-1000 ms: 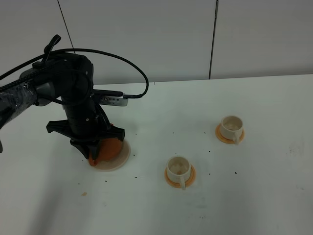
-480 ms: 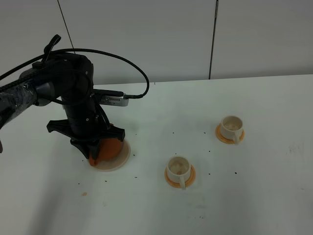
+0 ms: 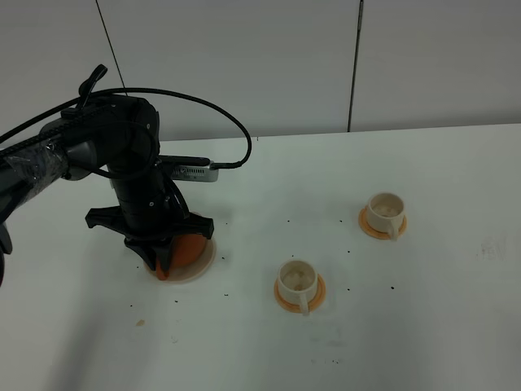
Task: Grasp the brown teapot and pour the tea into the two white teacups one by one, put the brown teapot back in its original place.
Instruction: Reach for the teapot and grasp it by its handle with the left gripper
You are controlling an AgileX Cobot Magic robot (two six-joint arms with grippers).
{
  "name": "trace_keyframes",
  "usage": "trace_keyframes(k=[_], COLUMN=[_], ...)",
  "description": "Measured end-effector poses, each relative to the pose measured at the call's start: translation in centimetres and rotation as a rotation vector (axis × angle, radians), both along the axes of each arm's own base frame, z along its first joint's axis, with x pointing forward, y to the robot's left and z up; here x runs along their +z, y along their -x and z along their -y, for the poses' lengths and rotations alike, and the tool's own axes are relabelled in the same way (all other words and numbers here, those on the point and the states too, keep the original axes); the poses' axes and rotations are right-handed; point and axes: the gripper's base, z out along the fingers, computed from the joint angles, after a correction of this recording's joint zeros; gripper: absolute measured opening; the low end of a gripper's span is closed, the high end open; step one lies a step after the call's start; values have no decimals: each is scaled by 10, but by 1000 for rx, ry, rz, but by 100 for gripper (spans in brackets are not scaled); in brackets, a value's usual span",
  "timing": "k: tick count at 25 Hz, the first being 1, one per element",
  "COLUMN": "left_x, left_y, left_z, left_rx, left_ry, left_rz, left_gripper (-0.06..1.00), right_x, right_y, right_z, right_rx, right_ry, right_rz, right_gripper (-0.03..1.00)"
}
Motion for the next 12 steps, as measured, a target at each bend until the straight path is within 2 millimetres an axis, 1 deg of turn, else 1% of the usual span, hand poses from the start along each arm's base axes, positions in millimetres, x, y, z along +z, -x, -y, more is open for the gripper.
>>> trace_keyframes(k=[6,8,12], left_x=[-1,-4,-10], left_y=[1,0,0], left_z=[0,0,0], left_rx=[0,0,-1], left_ry=[-3,-5,-13], left_rz=[-9,-15,-34], left_gripper=[18,21,32], right_x=[0,0,0], right_y=[0,0,0], right_z=[0,0,0], right_rx=[0,0,0], right_ry=[0,0,0], right_rz=[0,0,0], right_gripper=[24,24,24])
